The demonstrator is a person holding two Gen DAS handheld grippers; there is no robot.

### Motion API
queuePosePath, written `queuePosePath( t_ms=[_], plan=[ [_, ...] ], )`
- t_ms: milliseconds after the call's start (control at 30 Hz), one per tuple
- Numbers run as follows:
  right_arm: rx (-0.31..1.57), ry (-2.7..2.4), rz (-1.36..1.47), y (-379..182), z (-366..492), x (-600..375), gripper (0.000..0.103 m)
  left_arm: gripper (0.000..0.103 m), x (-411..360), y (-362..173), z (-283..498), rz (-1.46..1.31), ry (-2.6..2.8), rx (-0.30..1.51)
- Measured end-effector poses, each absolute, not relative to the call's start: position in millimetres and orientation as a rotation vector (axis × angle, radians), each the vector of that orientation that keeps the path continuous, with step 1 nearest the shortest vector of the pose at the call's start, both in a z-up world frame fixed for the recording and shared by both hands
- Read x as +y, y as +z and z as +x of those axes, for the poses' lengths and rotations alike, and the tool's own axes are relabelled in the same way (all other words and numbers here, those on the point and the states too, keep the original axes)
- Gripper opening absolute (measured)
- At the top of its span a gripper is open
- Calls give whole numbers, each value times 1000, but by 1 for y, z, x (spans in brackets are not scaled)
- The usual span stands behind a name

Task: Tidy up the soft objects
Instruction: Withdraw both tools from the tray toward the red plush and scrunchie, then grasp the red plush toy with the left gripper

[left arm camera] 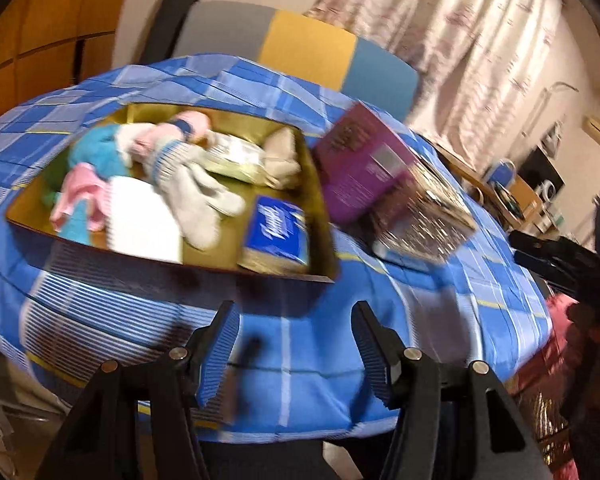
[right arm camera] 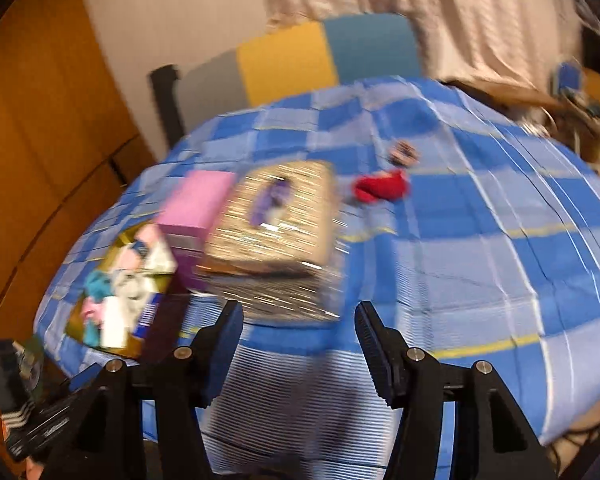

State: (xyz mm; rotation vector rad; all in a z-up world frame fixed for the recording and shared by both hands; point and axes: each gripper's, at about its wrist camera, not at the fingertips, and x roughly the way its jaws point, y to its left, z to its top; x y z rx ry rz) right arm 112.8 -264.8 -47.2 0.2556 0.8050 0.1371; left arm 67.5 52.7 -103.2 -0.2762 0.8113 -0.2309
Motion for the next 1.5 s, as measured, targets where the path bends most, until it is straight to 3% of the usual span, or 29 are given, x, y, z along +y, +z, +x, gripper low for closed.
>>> queuePosePath(
  t_ms=[333,867,1033,1300,1500],
  plan=[
    [893,17,361,-103,118,-334,59,59,-11,-98,65,-184,-378,868],
    [813,-8,201,-88,175,-409,62,60,-184,0,193,39,-573,855],
    [811,-12,273,-96,178,-430,62,66,-225,-8,267,-23,-535,1007],
    [859,-24,490,-101,179,-455,62,67,-289,-42,344,234,-393,1044],
    [839,-60,553,-95,175,-470,63,67,-307,-83,393,259,-289,1160]
  ],
)
